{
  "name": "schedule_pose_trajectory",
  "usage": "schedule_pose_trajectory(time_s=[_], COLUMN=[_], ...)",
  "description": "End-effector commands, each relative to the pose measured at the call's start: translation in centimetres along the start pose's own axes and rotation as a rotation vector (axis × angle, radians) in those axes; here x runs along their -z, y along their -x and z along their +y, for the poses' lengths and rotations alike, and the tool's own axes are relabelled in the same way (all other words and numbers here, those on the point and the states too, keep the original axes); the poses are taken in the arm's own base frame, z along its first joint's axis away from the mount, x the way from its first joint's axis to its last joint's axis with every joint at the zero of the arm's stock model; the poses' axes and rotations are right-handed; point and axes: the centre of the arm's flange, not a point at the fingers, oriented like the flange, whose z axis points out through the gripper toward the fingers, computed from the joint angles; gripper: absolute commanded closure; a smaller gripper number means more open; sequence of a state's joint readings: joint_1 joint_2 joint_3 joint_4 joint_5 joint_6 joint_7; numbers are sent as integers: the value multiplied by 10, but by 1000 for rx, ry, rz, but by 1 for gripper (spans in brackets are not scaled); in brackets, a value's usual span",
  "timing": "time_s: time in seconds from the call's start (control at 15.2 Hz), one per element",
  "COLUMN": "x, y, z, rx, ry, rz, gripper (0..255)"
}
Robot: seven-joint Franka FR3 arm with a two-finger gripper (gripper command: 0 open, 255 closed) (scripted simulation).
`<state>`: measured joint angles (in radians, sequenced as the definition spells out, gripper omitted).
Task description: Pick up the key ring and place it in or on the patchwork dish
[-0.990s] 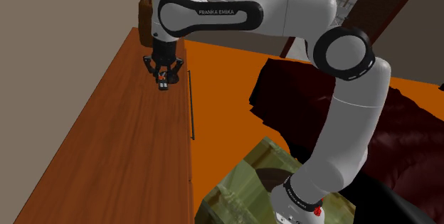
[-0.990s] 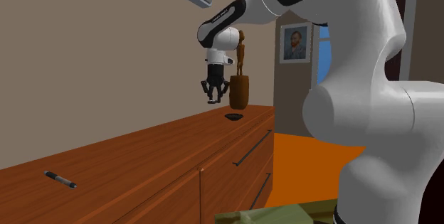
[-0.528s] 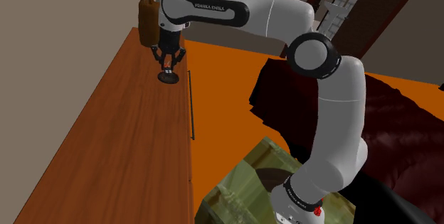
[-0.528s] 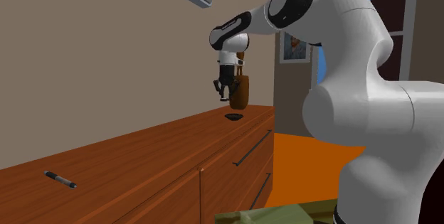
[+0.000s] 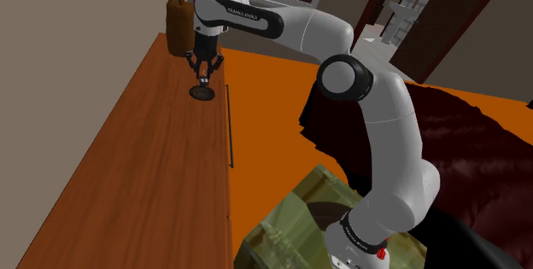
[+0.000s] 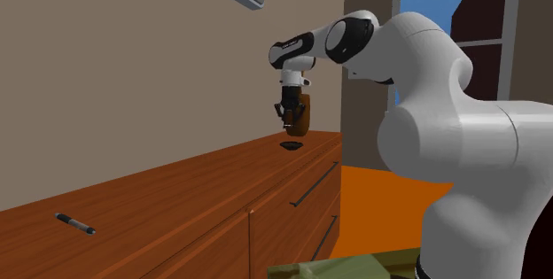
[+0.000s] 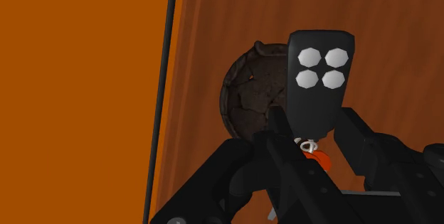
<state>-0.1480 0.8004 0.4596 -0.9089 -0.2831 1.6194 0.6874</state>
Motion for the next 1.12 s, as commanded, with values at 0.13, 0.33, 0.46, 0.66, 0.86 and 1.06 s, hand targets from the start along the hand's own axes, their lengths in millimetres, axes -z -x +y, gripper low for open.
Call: schedule_pose_trajectory(time_s=[0.13,0.33,0.46,0.66,0.86,1.06], x=[-20,-36,-46,-62,-67,-67], y=[-2,-3,-3,-4,-4,-4], z=[1,1,1,1,1,1], rx=[0,0,0,0,0,0], ry=[0,0,0,0,0,0], rz=[1,1,1,1,1,1], gripper=[255,255,255,255,255,255])
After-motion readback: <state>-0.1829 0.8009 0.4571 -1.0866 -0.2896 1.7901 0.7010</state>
